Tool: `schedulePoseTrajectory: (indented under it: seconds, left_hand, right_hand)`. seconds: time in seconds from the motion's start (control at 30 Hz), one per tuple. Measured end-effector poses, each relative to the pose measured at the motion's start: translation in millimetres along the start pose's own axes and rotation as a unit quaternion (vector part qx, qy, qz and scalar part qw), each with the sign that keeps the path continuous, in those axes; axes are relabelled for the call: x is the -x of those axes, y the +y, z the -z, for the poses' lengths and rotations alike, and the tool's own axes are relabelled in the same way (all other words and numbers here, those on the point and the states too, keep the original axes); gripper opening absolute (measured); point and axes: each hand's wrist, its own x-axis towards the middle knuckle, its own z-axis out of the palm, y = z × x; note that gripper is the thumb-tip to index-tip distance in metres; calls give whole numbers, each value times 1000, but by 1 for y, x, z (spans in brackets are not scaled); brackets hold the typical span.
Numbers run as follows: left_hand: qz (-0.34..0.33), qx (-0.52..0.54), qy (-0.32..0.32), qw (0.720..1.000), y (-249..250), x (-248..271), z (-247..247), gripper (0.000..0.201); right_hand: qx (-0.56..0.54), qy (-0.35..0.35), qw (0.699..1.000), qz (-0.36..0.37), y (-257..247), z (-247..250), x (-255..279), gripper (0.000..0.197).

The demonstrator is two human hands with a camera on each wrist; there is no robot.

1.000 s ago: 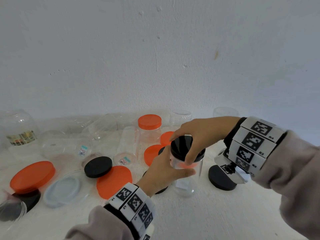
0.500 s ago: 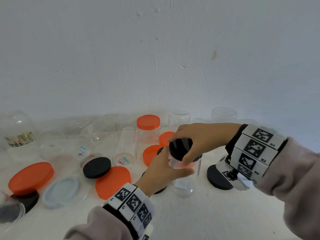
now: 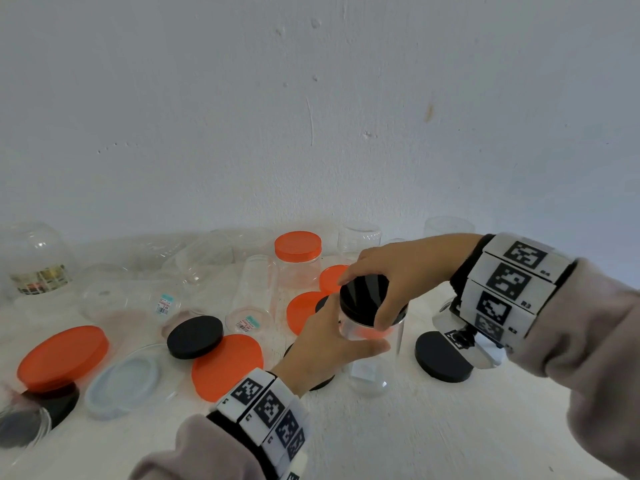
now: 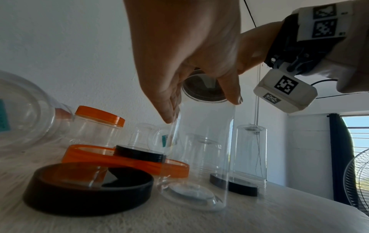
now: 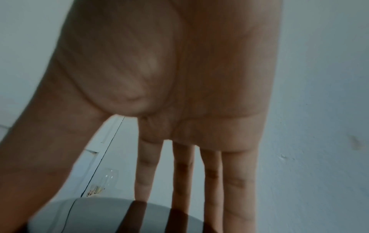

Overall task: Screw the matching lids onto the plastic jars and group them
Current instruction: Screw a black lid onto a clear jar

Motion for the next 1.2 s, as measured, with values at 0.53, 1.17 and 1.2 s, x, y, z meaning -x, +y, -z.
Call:
schedulePoseTrajectory:
  seconds: [0.53,1.17,1.2]
  left_hand:
    - [3,0,-5,1000,0,-1,1,72]
    - [1,11,-1,1000,-2,0,0,65]
    - [-1,15,-2,1000,-2,0,0,65]
  right_hand:
    - [-21,34,999,5,2,-8,-3,73]
    - [7,105,994,-41,-2,-33,2,66]
    - [19,127,990,-53,-3,-37,2,68]
